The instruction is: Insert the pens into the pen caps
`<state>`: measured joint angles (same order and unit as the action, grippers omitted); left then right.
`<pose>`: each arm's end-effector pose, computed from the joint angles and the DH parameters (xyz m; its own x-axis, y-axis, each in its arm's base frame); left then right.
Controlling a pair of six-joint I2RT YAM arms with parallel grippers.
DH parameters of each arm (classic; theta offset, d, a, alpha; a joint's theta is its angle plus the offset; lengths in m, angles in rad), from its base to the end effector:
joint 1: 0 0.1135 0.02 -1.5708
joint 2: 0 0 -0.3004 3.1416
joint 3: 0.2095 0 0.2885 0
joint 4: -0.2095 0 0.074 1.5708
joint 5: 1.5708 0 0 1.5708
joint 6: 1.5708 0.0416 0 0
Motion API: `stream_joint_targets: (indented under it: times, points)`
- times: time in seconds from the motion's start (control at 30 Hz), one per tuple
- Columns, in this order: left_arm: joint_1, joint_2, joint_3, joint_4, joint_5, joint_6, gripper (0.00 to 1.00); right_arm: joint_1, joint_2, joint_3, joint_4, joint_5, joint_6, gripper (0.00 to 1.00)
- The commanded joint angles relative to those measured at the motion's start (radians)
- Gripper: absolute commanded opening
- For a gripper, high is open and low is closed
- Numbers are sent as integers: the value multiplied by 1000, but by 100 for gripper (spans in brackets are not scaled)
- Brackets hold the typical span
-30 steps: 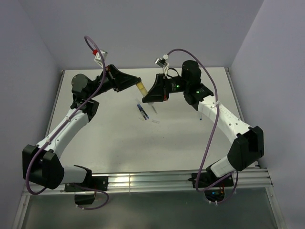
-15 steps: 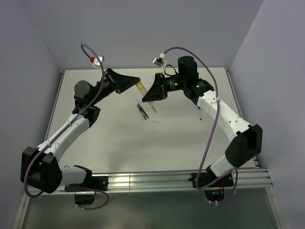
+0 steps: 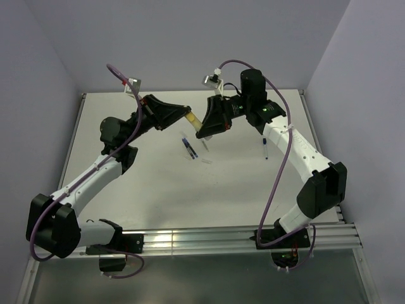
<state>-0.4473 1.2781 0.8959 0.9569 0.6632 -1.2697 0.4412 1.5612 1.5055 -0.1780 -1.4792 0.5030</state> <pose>0.2659 -0.1559 0.4096 -0.6251 -0.5348 -0.5685 0.7073 -0.0801 -0.7023 0.3240 0.1988 0.4401 -0.6246 -0.2462 -0.7412 -0.7008 -0.2423 0.6710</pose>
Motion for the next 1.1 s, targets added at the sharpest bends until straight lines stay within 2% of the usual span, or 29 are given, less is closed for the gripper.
stream_joint_targets:
  times: [0.0,0.03,0.13,0.17,0.23,0.27,0.33,0.37,0.47,0.5,0.63,0.73,1.07]
  points:
    - [-111,20,-8,-242,277,52,0,34,-41,47,253,132,14,0]
    - [-105,18,4,-269,259,73,0,33,-50,32,252,143,11,0]
    - [-42,7,86,-412,185,174,21,4,-92,-59,247,191,22,0]
    - [-13,15,145,-441,173,223,37,-33,-102,-86,241,213,23,0]
    - [83,24,217,-555,133,280,52,-82,-144,-171,197,249,-47,0]
    - [117,33,292,-598,118,356,65,-134,-168,-191,66,314,-105,0]
    - [189,43,362,-738,87,441,74,-183,-185,-211,-100,414,-302,0]
    - [206,43,406,-771,72,511,80,-203,-187,-215,-245,478,-364,0]
    - [240,38,449,-898,17,637,86,-283,-181,-258,-385,719,-492,0]
    - [240,35,454,-921,0,665,87,-318,-168,-275,-408,867,-532,0]
    - [240,27,448,-1007,-66,746,89,-351,-103,-295,-451,1155,-592,0]
    - [239,24,439,-1024,-82,759,89,-355,-12,-277,-480,1267,-589,0]
    - [240,52,449,-1031,-86,742,90,-357,241,-226,-508,1459,-526,0]
